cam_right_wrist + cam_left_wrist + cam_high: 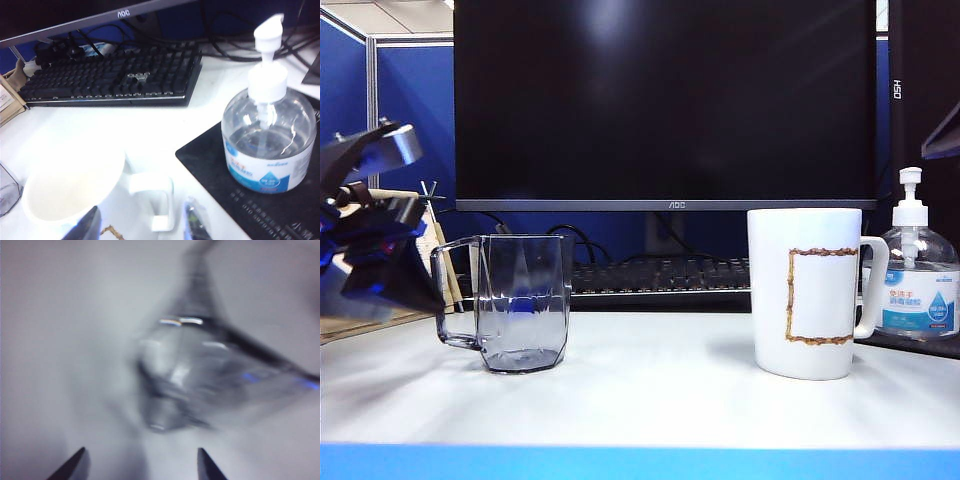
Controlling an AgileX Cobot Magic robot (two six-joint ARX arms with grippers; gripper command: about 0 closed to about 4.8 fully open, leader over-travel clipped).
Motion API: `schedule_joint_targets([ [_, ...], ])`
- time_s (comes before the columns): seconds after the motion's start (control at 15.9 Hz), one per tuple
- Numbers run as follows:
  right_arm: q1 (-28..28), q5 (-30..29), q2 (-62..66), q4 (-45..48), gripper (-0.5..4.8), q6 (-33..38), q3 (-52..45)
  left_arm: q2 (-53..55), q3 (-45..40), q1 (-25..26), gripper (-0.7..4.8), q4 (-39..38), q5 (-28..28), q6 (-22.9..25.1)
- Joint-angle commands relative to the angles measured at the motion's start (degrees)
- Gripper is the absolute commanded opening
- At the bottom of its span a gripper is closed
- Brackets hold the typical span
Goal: Swap the positions of the transparent plastic cup and the white ceramic cup.
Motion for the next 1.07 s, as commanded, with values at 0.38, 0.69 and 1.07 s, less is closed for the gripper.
schedule_joint_targets([
  [0.38,-0.02,0.02,-0.17,1.27,2.16,-1.64,0.44,2.25,0.70,-0.02,2.81,9.75,-2.10,1.99],
  [0.69,-0.02,0.02,-0.17,1.20,2.16,-1.68,0.44,9.16,0.76,-0.02,2.80,17.75,-2.12,1.95],
  [1.07,-0.04,3.23,0.22,-3.63,2.16,-5.29,0.42,10.51,2.14,-0.02,2.75,20.74,-4.04,3.85],
])
